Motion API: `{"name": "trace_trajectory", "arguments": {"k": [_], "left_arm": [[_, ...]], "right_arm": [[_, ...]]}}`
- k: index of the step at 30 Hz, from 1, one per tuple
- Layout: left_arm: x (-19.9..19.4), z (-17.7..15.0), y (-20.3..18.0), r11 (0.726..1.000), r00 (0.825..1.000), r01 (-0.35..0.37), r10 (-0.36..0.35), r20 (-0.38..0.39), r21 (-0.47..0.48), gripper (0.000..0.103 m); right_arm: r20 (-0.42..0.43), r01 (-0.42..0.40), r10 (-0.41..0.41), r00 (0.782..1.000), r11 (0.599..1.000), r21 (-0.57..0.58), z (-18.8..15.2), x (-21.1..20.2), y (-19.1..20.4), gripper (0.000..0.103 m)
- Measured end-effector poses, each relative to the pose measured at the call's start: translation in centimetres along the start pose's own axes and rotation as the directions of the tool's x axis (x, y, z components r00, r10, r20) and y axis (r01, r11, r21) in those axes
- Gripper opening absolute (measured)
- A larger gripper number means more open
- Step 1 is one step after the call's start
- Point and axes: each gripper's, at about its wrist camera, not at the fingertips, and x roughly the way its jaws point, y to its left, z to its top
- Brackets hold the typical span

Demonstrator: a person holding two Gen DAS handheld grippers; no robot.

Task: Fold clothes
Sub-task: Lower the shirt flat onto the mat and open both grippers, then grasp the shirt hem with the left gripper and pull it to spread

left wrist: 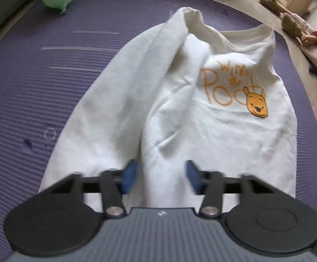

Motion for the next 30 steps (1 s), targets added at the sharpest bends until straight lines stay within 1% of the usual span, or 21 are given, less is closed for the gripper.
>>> {"name": "trace_trajectory", "arguments": {"k": [1,2,3,5,7,8,9,11,12,14,16,17,18,19,20,21,23,25,28,30], "left_arm": [[0.1,-0.1,0.1,1.0,1.0,0.002,-0.002,0.003,-0.014,0.007],[0.3,-0.1,0.2,1.0,1.0,0.005,-0.005,0.006,-0.027,0.005],[0.2,-0.2,0.2,1.0,1.0,-0.015,0.015,0.023,-0.028,0.004],[-0.2,-0.3,0.0,0.996,0.992,-0.093,0.093,0.08,-0.007,0.004],[-0.7,-0.2,-0.2,0.986,0.977,-0.167,0.162,0.136,0.025,0.004],[-0.8,-0.1,-0.2,0.982,0.972,-0.186,0.179,0.151,0.033,0.004],[-0.9,0.0,0.0,0.981,0.971,-0.189,0.181,0.156,0.033,0.004],[-0.7,0.2,0.5,0.985,0.975,-0.172,0.167,0.147,0.023,0.004],[-0.5,0.2,0.7,0.987,0.978,-0.162,0.158,0.139,0.015,0.004],[-0.1,0.3,1.2,0.99,0.983,-0.138,0.137,0.122,0.0,0.004],[0.0,0.4,1.3,0.992,0.985,-0.125,0.124,0.118,-0.001,0.004],[0.1,0.4,1.3,0.993,0.986,-0.12,0.119,0.117,0.0,0.004],[0.1,0.4,1.2,0.993,0.987,-0.116,0.115,0.116,0.001,0.004],[0.2,0.4,1.3,0.994,0.987,-0.111,0.11,0.115,0.002,0.004],[0.3,0.5,1.3,0.994,0.988,-0.106,0.105,0.114,0.002,0.004],[0.3,0.5,1.4,0.995,0.989,-0.102,0.101,0.113,0.002,0.004],[0.3,0.6,1.8,0.996,0.991,-0.084,0.084,0.105,-0.003,0.004],[0.2,0.7,2.3,0.998,0.993,-0.063,0.064,0.097,-0.015,0.004],[0.3,0.9,2.5,0.999,0.995,-0.049,0.051,0.09,-0.023,0.004],[0.3,1.0,2.3,0.999,0.995,-0.047,0.048,0.09,-0.015,0.004]], "right_arm": [[-0.03,-0.003,0.002,1.0,1.0,-0.006,-0.7,0.6,0.2,0.061],[-0.052,-0.005,0.005,0.999,1.0,-0.013,-1.2,1.0,0.3,0.059],[-0.068,-0.01,0.009,0.998,1.0,-0.022,-1.6,1.3,0.5,0.058],[-0.099,-0.02,0.016,0.995,0.999,-0.041,-2.6,2.0,0.9,0.057],[-0.123,-0.029,0.024,0.992,0.999,-0.044,-3.1,2.7,1.4,0.056],[-0.13,-0.038,0.033,0.991,0.999,-0.034,-3.3,3.0,1.5,0.055],[-0.135,-0.048,0.045,0.99,0.999,-0.02,-3.4,3.3,1.5,0.055],[-0.135,-0.085,0.086,0.987,0.996,0.019,-3.6,3.8,1.6,0.055],[-0.135,-0.096,0.098,0.986,0.995,0.025,-3.6,4.0,1.9,0.054],[-0.142,-0.098,0.098,0.985,0.995,0.004,-3.5,4.7,2.8,0.053],[-0.14,-0.1,0.097,0.985,0.995,-0.014,-3.3,5.3,3.6,0.043],[-0.129,-0.106,0.104,0.986,0.994,-0.005,-3.2,5.4,3.9,0.023],[-0.125,-0.115,0.115,0.985,0.993,0.01,-3.1,5.6,3.9,0.015],[-0.123,-0.113,0.117,0.985,0.993,0.037,-2.9,5.7,4.1,0.012],[-0.124,-0.101,0.107,0.987,0.993,0.054,-2.7,5.7,4.3,0.009],[-0.113,-0.081,0.085,0.99,0.996,0.037,-2.6,5.3,4.5,0.007],[-0.062,-0.012,0.01,0.998,0.999,-0.034,-2.3,3.4,5.2,0.004],[-0.01,0.051,-0.052,0.999,0.995,-0.09,-1.9,1.2,5.7,0.004],[0.049,0.154,-0.148,0.988,0.976,-0.154,-1.2,-1.4,6.0,0.004],[0.07,0.204,-0.195,0.978,0.967,-0.153,-0.6,-2.5,5.4,0.004]]}}
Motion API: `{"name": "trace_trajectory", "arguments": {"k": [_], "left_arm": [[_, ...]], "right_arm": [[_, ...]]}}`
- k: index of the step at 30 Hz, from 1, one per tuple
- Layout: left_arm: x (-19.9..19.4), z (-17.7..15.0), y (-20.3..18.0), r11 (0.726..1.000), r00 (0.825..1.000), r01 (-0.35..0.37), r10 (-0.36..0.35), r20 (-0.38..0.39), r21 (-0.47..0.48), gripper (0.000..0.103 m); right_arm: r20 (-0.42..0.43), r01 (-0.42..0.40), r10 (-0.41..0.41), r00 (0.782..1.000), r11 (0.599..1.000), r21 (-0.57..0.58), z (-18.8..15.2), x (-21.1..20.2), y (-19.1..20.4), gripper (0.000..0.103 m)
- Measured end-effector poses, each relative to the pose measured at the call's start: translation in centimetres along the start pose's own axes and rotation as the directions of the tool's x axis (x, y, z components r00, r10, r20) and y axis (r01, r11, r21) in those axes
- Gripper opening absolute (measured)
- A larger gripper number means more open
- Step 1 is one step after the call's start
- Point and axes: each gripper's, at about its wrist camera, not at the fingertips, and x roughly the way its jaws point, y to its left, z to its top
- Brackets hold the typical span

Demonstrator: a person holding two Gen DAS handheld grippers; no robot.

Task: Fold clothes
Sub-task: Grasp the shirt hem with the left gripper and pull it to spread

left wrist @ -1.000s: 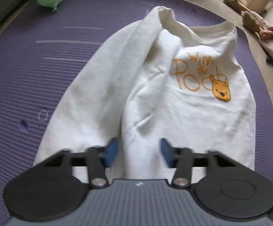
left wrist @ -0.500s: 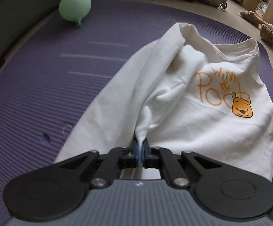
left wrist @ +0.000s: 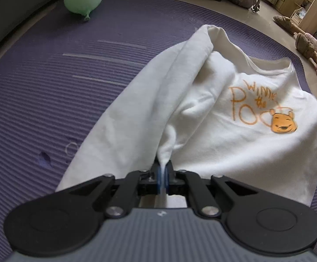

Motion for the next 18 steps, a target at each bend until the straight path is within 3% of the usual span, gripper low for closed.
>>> {"name": "trace_trajectory", "arguments": {"k": [7,12,18], "left_arm": [[-0.3,-0.3,-1.1,0.998,0.999,0.04,-0.04,-0.009,0.04,0.009],[-0.2,-0.3,-1.5,0.996,0.998,0.067,-0.066,-0.021,0.057,0.013],[-0.4,0.1,-1.9,0.981,0.981,0.185,-0.181,-0.068,0.052,0.033]], "right_arm": [[-0.03,0.184,-0.185,0.982,0.983,-0.011,0.6,-0.7,-3.3,0.004],[-0.087,0.236,-0.238,0.967,0.971,-0.03,-0.9,0.8,-5.3,0.004],[-0.191,0.263,-0.27,0.944,0.963,-0.061,-2.9,3.2,-6.6,0.004]]}}
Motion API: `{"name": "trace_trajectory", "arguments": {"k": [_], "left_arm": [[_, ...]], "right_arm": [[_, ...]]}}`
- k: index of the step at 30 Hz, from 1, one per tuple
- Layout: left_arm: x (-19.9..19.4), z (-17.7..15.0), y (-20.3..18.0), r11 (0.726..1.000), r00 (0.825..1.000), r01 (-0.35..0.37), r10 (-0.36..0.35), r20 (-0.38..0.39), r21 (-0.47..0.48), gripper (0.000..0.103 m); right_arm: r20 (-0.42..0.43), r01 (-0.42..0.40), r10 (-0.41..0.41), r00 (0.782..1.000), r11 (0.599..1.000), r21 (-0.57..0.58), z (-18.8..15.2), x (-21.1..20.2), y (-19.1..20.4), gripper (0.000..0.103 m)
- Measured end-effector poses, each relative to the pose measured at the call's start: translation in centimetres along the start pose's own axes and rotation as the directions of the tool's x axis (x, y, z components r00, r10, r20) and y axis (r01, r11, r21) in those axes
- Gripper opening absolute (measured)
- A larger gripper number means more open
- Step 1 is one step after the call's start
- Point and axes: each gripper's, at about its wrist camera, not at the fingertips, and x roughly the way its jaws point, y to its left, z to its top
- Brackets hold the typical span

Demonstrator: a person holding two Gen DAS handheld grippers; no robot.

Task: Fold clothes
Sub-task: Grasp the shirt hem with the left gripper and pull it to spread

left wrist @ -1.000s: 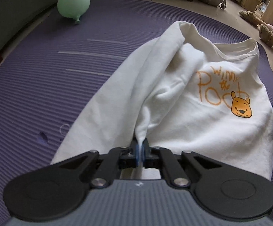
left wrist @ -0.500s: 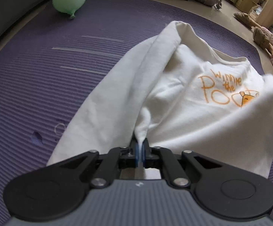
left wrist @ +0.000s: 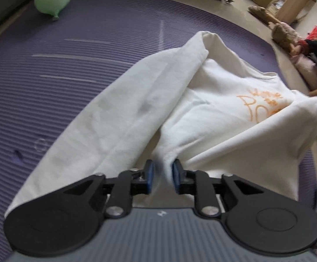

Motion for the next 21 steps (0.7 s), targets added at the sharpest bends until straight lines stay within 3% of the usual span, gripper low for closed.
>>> {"name": "trace_trajectory", "arguments": {"k": [4,8,12,14,15,16,21], "left_arm": [[-1.3,1.4,-0.7,0.999,0.998,0.034,-0.036,0.053,0.04,0.042],[-0.3,3.4,-2.2,0.984,0.992,-0.072,0.053,0.118,0.164,0.052],[2.6,5.3,-3.5,0.952,0.983,-0.16,0.129,0.13,0.261,0.051],[4.9,6.0,-3.7,0.941,0.982,-0.185,0.162,0.101,0.282,0.046],[5.5,6.1,-3.9,0.939,0.98,-0.196,0.175,0.099,0.284,0.022],[5.8,6.3,-3.9,0.935,0.976,-0.215,0.193,0.106,0.283,0.008],[5.7,9.3,-2.6,0.929,0.954,-0.292,0.265,0.139,0.227,0.007]], "right_arm": [[-0.069,-0.082,0.084,0.994,0.996,0.038,-0.4,0.8,-0.2,0.008],[-0.063,-0.146,0.151,0.987,0.986,0.085,0.1,0.7,-0.3,0.027],[-0.073,-0.148,0.151,0.986,0.988,0.049,0.0,1.3,0.9,0.03],[-0.081,-0.143,0.146,0.986,0.989,0.034,-0.2,1.7,1.4,0.032],[-0.083,-0.145,0.148,0.986,0.989,0.035,-0.3,1.6,1.7,0.034],[-0.086,-0.149,0.152,0.985,0.988,0.037,-0.4,2.0,1.8,0.034],[-0.085,-0.167,0.17,0.982,0.985,0.037,-0.5,3.6,2.2,0.029]]}}
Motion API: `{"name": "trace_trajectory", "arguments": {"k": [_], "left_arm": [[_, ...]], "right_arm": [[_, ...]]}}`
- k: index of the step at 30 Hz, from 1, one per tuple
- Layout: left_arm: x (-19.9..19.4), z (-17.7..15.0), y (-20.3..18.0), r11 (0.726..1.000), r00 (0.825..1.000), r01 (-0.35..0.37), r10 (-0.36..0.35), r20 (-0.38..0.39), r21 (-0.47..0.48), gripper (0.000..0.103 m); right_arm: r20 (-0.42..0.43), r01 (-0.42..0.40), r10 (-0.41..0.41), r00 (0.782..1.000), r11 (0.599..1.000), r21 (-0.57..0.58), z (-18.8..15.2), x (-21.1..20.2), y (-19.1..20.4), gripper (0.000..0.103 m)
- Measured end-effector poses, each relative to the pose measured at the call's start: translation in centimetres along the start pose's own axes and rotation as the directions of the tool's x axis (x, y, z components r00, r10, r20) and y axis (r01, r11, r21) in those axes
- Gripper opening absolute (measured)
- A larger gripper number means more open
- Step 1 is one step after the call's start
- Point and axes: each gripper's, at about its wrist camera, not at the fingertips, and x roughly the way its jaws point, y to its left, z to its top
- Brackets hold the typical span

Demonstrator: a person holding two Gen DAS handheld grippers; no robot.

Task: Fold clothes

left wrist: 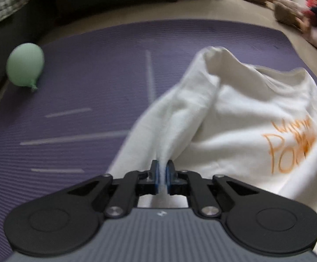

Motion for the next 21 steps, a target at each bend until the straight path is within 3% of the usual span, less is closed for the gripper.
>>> {"name": "trace_trajectory", "arguments": {"k": [2,6,8,10,14,16,18,21], "left_arm": [[-0.1,1.3,1.0,0.999,0.999,-0.038,0.038,0.015,-0.001,0.007],[-0.2,4.0,3.2,0.995,0.994,-0.102,0.103,0.036,-0.023,0.007],[-0.5,5.1,4.4,0.977,0.974,-0.211,0.212,0.083,-0.026,0.004],[-0.7,5.8,5.8,0.969,0.965,-0.242,0.246,0.094,-0.047,0.004],[-0.5,5.8,7.7,0.987,0.989,-0.148,0.149,0.004,-0.055,0.016],[-1.1,4.9,8.0,0.991,0.992,-0.125,0.125,0.001,-0.039,0.031],[-1.6,3.7,8.1,0.994,0.994,-0.104,0.104,-0.02,-0.015,0.042],[-1.3,1.8,7.9,0.995,0.993,-0.097,0.097,-0.067,0.006,0.055]], "right_arm": [[0.014,-0.01,0.009,1.0,1.0,0.001,0.1,0.4,0.1,0.01],[0.063,0.01,-0.011,0.998,1.0,0.019,1.1,0.4,-0.1,0.002],[0.103,0.066,-0.067,0.992,0.998,0.019,2.1,0.2,-0.2,0.0],[0.128,0.096,-0.099,0.987,0.995,0.028,3.2,0.1,-0.9,0.0],[0.075,-0.042,0.031,0.997,0.988,0.146,4.0,0.1,-2.2,0.01],[0.044,-0.096,0.089,0.995,0.981,0.168,3.4,0.2,-1.6,0.017],[0.014,-0.124,0.123,0.992,0.977,0.176,2.7,0.3,-1.0,0.032],[-0.032,-0.197,0.21,0.977,0.953,0.228,1.4,0.8,-0.4,0.034]]}}
